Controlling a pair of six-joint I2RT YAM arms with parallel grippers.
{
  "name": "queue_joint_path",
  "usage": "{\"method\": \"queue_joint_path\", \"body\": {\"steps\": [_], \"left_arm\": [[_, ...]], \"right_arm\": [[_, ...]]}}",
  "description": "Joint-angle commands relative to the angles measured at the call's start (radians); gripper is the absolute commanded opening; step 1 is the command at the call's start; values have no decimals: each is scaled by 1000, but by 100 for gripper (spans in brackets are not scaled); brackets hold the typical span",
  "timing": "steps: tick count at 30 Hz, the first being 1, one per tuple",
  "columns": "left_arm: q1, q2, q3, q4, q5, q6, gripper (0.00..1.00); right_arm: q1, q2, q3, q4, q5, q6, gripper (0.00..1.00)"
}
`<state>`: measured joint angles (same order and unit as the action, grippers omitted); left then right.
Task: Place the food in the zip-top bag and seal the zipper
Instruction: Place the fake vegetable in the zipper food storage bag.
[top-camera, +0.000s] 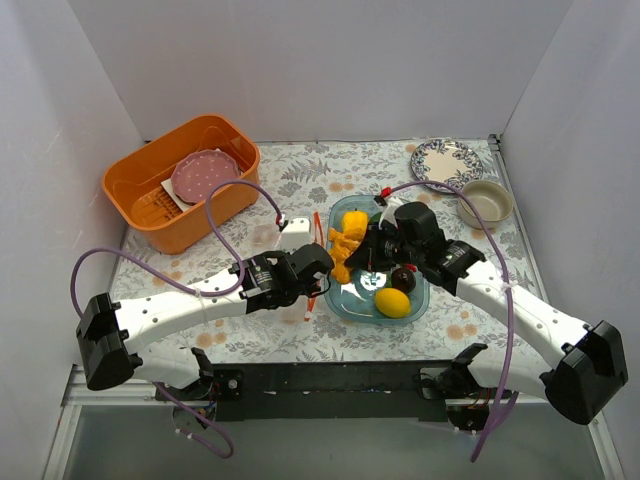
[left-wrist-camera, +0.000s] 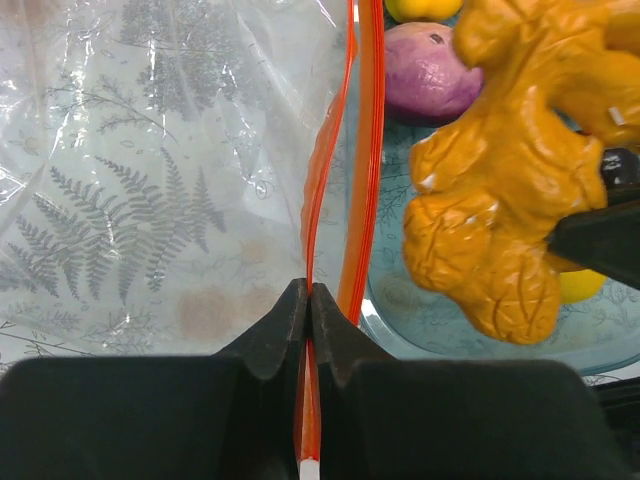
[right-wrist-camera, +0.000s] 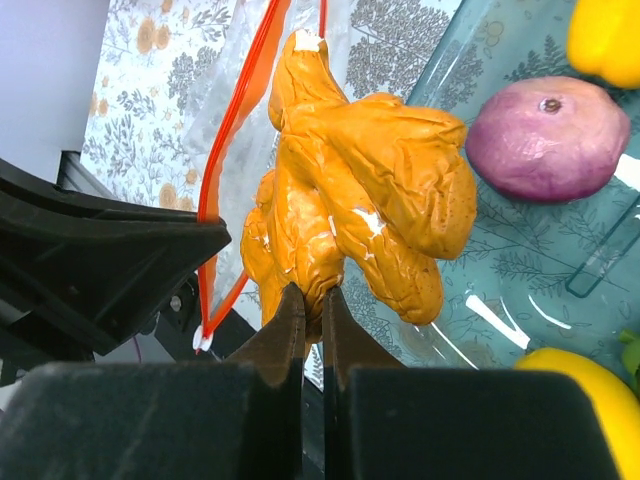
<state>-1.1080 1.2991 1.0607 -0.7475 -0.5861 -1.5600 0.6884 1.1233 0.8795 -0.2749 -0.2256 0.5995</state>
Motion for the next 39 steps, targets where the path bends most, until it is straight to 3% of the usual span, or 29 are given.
{"method": "queue_joint_path", "body": {"steps": [1,18,26,31,39], "left_arm": [[4,-31,32,40,14,32,0],[4,-41,53,14,-1,-1,0],[4,-63,61,-7,-23,-17,0],[4,-75,67,-3,-26,-18,0],[4,-52,88,17,-8,-11,0]], "right_arm": [[20,24,52,62,-20,8,1],[117,159,142,-57,124,11,1],[129,176,145,-59,115,-3,1],[161,230,229,-182,179,-38,1],[195,277,274,-179,141,-53,1]]}}
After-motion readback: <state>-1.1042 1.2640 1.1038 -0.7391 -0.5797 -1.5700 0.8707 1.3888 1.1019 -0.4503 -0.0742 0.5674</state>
